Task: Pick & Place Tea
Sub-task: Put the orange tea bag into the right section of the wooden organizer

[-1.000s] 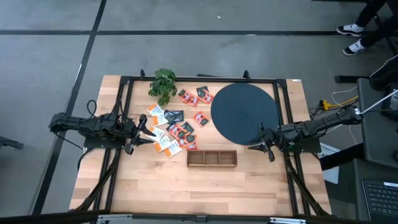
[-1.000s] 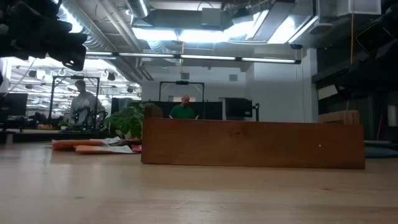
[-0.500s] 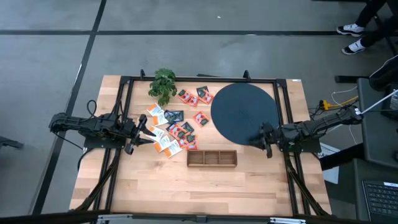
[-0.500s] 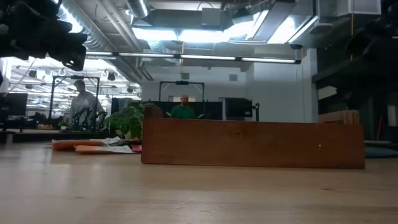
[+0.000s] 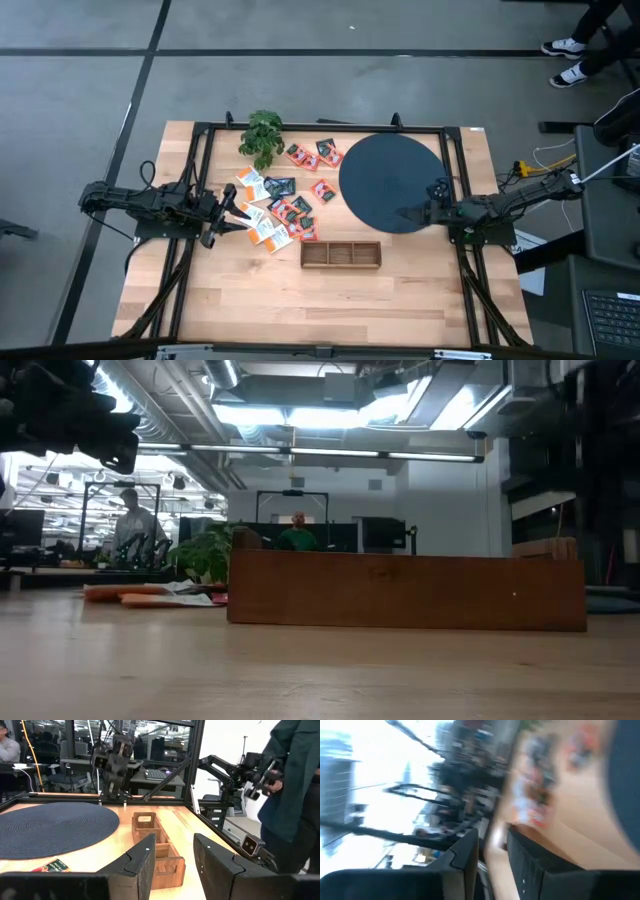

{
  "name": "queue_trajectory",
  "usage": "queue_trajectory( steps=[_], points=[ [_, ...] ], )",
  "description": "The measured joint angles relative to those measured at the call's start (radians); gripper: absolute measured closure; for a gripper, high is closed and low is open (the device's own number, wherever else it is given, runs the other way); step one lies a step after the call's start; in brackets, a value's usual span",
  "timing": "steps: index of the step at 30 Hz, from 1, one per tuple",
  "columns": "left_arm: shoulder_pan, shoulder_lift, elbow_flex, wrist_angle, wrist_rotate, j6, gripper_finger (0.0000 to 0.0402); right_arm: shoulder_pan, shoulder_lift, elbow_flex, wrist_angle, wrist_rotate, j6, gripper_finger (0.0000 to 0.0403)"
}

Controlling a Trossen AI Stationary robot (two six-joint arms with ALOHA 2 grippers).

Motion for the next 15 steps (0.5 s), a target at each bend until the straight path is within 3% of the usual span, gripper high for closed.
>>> queue_trajectory(
  steps=[4,9,15],
  points=[
    [0.000,0.000,0.000,0.000,0.000,0.000,0.0272,0.000,0.026,0.002,0.235,0.085,-0.197,0.0297],
    [0.001,0.000,0.000,0.000,-0.010,0.001,0.0272,0.000,0.118,0.112,0.209,0.174,-0.337,0.0297],
    [0.014,0.000,-0.001,0.000,-0.266,0.112,0.0272,0.000,0.361,0.325,0.178,0.315,-0.499,0.0297]
  ],
)
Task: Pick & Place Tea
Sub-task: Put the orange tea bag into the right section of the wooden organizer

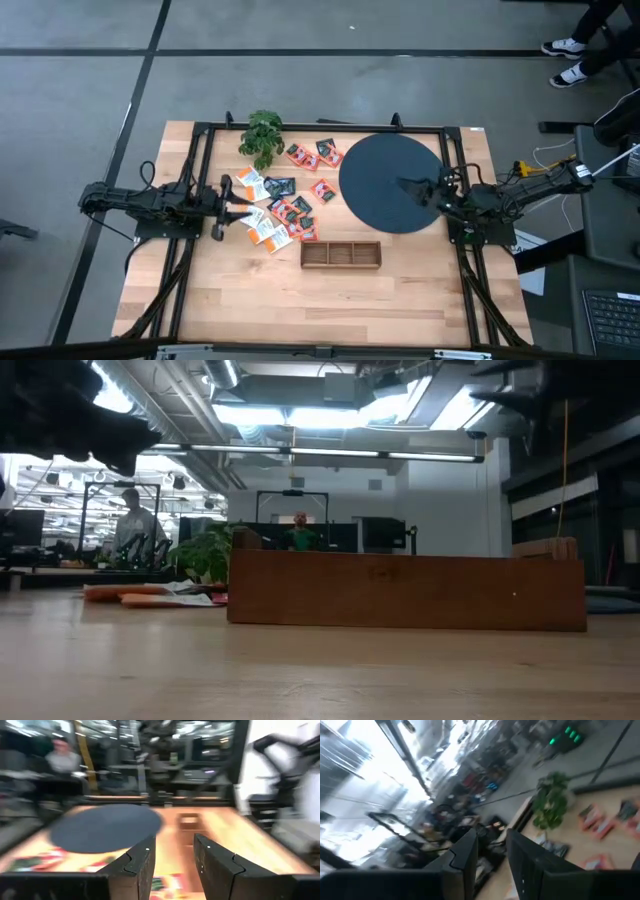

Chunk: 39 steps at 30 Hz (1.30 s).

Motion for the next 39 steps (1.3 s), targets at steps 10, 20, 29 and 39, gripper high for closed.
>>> queue_trajectory(
  steps=[10,20,29,39],
  points=[
    [0.000,0.000,0.000,0.037,-0.074,-0.054,0.0272,-0.043,0.392,0.381,-0.324,0.107,-0.156,0.0297],
    [0.000,0.005,0.000,0.181,-0.153,-0.628,0.0272,-0.242,0.645,0.698,-0.669,-0.200,-0.225,0.0297],
    [-0.001,0.195,0.100,0.116,0.002,-0.569,0.0272,-0.331,0.740,0.738,-0.714,-0.434,-0.261,0.0297],
    [0.036,0.731,0.405,-0.111,0.064,-0.662,0.0272,-0.351,0.906,0.738,-0.695,-0.679,-0.316,0.0297]
  ],
)
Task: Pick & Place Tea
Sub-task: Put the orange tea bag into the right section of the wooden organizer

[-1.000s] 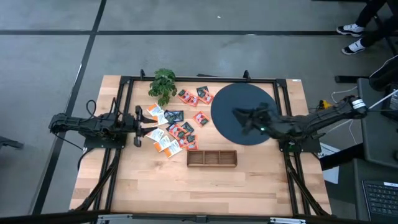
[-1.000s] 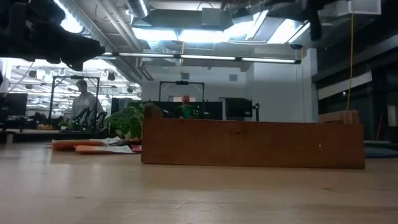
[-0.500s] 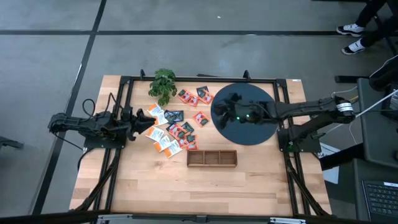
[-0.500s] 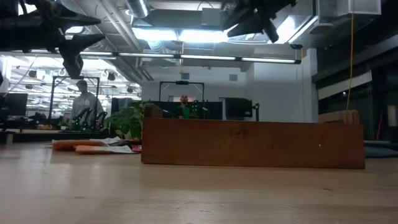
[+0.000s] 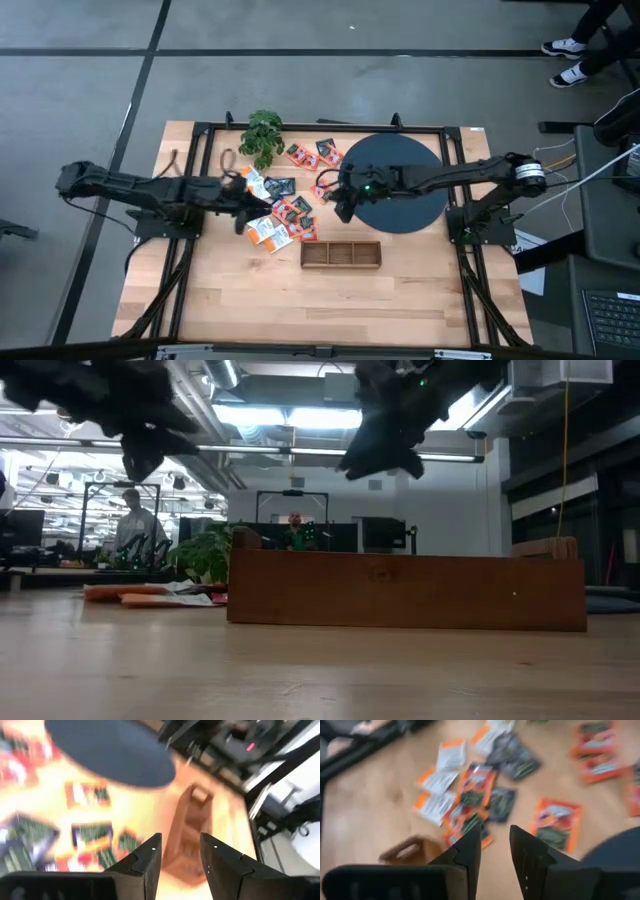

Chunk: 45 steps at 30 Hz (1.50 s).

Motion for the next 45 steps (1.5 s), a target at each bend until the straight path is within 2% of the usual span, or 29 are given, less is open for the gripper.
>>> queue_trajectory(
  steps=[5,9,15,22,34,45],
  points=[
    [0.027,0.216,0.101,-0.047,0.043,-0.086,0.0272,-0.001,0.082,0.000,0.100,-0.232,-0.002,0.0297],
    [0.031,0.344,0.128,-0.046,0.037,-0.128,0.0272,-0.006,0.140,0.000,0.161,-0.314,0.104,0.0297],
    [0.027,0.486,0.128,-0.079,-0.005,-0.165,0.0272,-0.014,0.189,-0.001,0.217,-0.293,0.236,0.0297],
    [0.028,0.579,0.129,-0.085,-0.136,-0.176,0.0272,-0.034,0.203,-0.001,0.233,-0.276,0.294,0.0297],
    [0.037,0.683,0.129,-0.088,-0.181,-0.271,0.0272,-0.081,0.238,0.000,0.282,-0.292,0.347,0.0297],
    [0.037,0.764,0.132,0.008,-0.207,-0.297,0.0272,-0.103,0.350,0.015,0.394,-0.387,0.441,0.0297]
  ],
)
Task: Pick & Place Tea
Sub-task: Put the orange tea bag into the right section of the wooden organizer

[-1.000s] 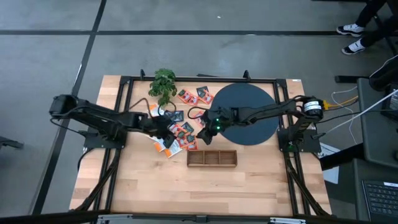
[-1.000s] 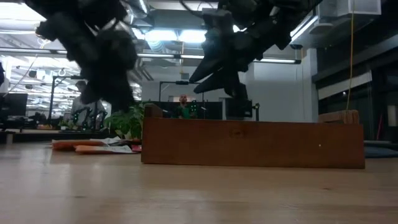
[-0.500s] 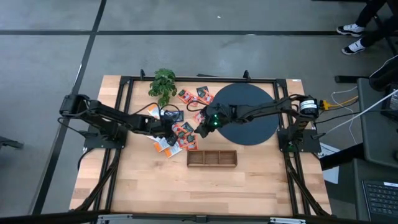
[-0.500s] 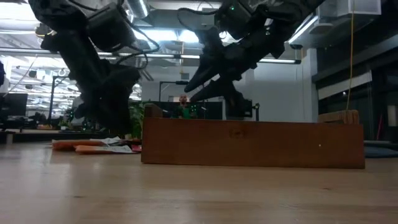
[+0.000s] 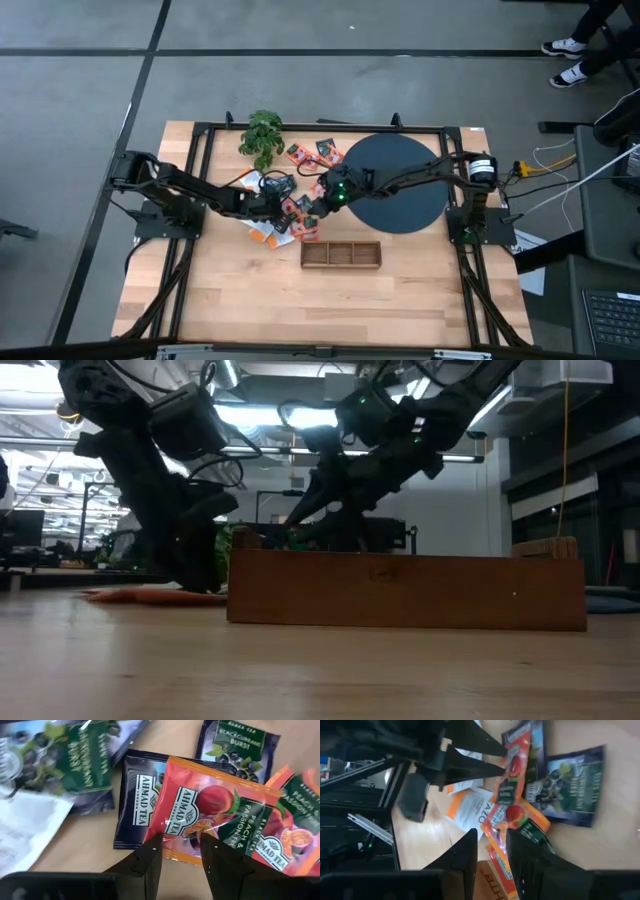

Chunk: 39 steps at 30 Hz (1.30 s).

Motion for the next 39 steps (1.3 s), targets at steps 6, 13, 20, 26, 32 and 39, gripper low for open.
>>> queue_trajectory(
  steps=[6,13,20,26,32,39],
  points=[
    [0.000,0.016,-0.001,0.049,-0.006,-0.001,0.0272,-0.013,0.076,0.125,-0.065,-0.032,-0.087,0.0296],
    [0.000,0.017,-0.002,0.052,-0.006,-0.003,0.0272,-0.044,0.099,0.226,-0.244,0.014,-0.255,0.0296],
    [-0.002,0.018,-0.003,0.061,-0.005,-0.010,0.0272,-0.052,0.101,0.227,-0.270,0.015,-0.260,0.0278],
    [-0.002,0.019,-0.004,0.086,0.018,0.009,0.0272,-0.052,0.106,0.227,-0.272,0.033,-0.256,0.0215],
    [-0.002,0.019,-0.005,0.100,0.026,0.015,0.0272,-0.050,0.173,0.227,-0.264,-0.020,-0.215,0.0195],
    [-0.002,0.019,-0.005,0.100,0.022,0.008,0.0272,-0.050,0.229,0.227,-0.197,-0.116,-0.146,0.0194]
  ],
)
